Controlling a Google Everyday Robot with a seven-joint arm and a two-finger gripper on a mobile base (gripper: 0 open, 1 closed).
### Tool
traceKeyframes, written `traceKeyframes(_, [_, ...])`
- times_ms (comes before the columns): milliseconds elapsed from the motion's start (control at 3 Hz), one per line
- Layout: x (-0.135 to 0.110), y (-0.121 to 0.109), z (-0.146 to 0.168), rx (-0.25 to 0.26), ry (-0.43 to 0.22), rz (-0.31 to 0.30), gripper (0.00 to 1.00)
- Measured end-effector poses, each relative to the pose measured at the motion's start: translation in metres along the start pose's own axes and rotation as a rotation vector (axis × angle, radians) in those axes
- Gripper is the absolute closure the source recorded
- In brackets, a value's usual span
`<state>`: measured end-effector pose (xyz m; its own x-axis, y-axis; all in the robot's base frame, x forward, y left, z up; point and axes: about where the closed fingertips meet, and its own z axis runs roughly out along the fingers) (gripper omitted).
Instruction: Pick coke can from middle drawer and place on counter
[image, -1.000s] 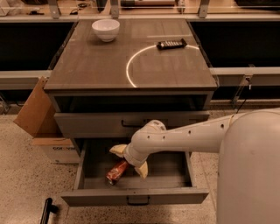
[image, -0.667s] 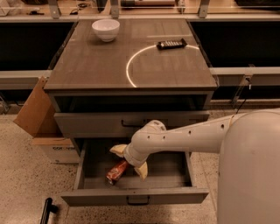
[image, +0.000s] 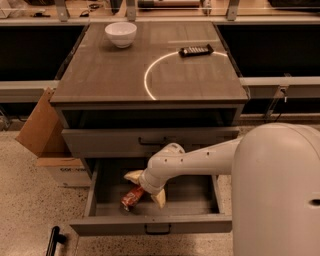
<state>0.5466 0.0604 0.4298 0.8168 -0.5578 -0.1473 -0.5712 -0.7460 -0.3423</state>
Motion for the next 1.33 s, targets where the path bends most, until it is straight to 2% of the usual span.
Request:
traceKeyframes(333, [0.000, 0.000, 0.000, 0.000, 0.000, 0.000, 0.00])
traceKeyframes(1333, [0.008, 0.015, 0.054, -0.067, -0.084, 0.014, 0.00])
